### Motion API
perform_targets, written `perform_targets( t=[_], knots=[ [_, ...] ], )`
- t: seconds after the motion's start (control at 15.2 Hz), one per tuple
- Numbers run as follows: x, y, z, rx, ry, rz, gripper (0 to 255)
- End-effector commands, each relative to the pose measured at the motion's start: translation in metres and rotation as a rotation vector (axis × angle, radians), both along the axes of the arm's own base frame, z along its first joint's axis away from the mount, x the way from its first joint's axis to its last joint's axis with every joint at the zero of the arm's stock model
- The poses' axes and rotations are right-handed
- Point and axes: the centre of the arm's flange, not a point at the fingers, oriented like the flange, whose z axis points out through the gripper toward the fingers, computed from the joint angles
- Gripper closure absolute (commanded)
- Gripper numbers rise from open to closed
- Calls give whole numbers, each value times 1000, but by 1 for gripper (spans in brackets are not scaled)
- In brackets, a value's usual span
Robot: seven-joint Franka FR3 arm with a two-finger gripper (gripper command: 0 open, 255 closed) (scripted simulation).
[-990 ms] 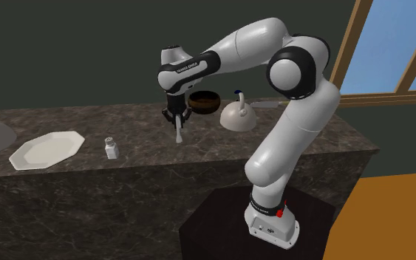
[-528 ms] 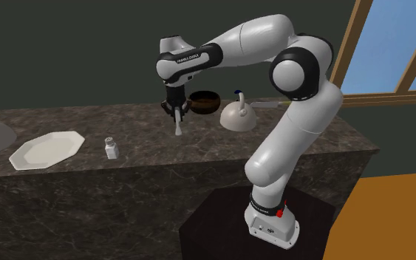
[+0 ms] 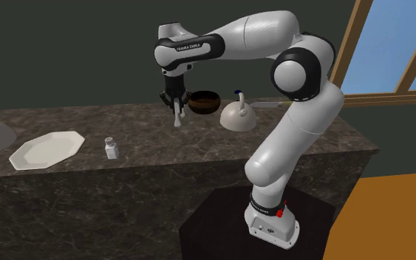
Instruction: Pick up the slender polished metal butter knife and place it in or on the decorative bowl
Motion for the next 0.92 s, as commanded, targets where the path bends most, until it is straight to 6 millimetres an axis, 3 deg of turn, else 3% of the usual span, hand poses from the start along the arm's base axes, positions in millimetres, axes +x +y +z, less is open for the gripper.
perform_targets(
  t=[0.0,0.07,0.86],
  knots=[
    [0,-1,10,0,0,0,255],
    [0,-1,12,0,0,0,255],
    [45,-152,19,0,0,0,255]
  ],
)
